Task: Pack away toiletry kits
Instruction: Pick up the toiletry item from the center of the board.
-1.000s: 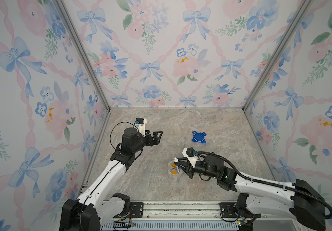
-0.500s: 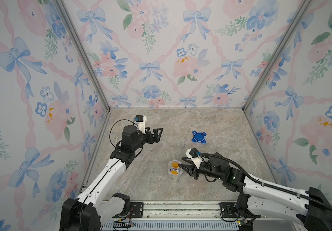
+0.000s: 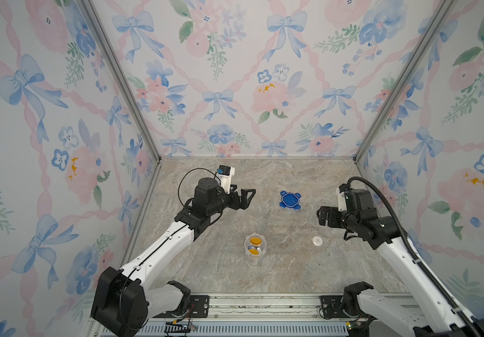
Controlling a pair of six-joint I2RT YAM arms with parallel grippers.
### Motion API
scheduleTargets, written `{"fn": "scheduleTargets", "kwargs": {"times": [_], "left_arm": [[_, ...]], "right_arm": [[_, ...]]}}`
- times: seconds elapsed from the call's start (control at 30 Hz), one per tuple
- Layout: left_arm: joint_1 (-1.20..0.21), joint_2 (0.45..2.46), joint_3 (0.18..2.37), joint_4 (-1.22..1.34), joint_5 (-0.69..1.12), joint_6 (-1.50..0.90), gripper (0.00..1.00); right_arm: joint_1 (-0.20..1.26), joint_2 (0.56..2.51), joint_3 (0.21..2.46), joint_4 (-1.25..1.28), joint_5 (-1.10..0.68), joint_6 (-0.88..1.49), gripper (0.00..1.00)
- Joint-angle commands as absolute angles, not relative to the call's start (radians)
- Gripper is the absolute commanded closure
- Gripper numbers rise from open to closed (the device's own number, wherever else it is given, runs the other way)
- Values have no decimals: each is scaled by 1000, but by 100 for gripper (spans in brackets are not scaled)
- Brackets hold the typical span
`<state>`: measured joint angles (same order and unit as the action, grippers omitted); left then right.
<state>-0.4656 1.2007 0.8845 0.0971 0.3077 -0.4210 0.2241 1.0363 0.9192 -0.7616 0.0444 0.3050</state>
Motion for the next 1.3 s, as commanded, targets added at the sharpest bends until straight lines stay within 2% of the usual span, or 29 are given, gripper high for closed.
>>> {"fn": "scheduleTargets", "kwargs": {"times": [0.0,0.07,0.17,0.33,0.5,0.6,0.67,0.77,0.87,1.0,1.27], "left_arm": [[-475,1145,869,117,332,-430,2],[-473,1125,854,132,331,-443,2],[-461,1112,837,175,370,-477,2],[-472,1107,828,193,380,-488,2],[-488,1106,803,201,339,-486,2],[-473,1110,810,201,351,-491,2],[-461,1112,809,203,351,-495,2],[-452,1122,802,208,353,-504,2],[-445,1125,799,216,362,-510,2],[-431,1126,792,233,371,-523,2],[-434,1124,785,250,378,-531,2]], "right_arm": [[164,1102,862,-798,-81,354,3],[177,1161,837,-772,-26,369,3],[171,1267,800,-705,-66,424,3],[211,1445,818,-681,-18,406,1],[232,1561,865,-670,-18,387,13],[235,1591,854,-658,0,380,25],[233,1614,847,-646,-4,375,39],[242,1637,867,-655,-8,364,47],[256,1628,865,-675,-8,362,48],[276,1601,838,-697,-8,376,43],[327,1572,815,-721,10,414,42]]}}
